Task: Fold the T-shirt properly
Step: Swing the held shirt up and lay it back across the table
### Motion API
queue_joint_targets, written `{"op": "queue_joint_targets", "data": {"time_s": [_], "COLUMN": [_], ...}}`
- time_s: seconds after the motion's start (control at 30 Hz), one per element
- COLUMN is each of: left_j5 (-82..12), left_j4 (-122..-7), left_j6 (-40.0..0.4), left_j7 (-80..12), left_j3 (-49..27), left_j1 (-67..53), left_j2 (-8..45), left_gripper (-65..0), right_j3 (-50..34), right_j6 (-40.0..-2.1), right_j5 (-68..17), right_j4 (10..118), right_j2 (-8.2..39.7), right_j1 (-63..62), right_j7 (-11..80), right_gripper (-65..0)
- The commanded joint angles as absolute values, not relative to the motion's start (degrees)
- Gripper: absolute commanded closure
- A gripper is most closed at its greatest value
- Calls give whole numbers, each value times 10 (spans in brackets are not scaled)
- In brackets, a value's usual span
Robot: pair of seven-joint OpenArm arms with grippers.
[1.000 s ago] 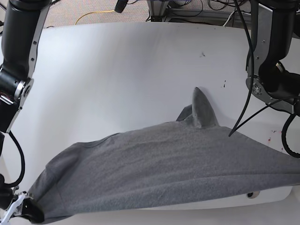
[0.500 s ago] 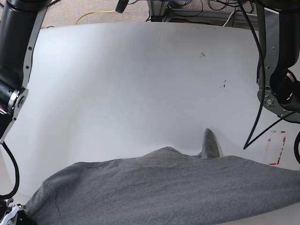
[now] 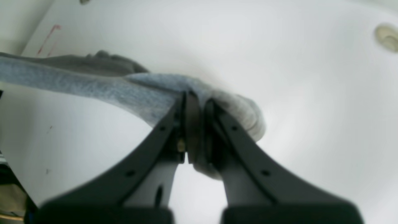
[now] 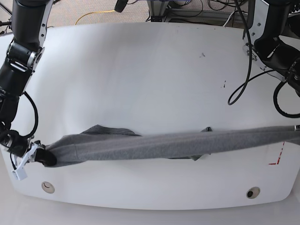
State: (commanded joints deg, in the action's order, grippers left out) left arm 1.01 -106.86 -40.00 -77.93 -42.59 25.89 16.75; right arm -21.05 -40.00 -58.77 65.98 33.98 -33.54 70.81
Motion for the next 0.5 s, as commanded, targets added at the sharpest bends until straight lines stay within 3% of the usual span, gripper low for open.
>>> {"op": "queue_joint_targets", "data": {"time_s": [0.5], "left_j5": [12], "left_j4": [-1081], "left_j6": [-400], "left_j7": [-762], "left_j3": [-479], "left_j1": [-32], "left_j2": [155], "left_gripper": [0], "right_j3": [-324], "right_j6": [-400], "right_j5": [-589], "right_j4": [789], "right_j2": [288], "right_j1": [-44], "right_j7": [708], "right_gripper": [0]}}
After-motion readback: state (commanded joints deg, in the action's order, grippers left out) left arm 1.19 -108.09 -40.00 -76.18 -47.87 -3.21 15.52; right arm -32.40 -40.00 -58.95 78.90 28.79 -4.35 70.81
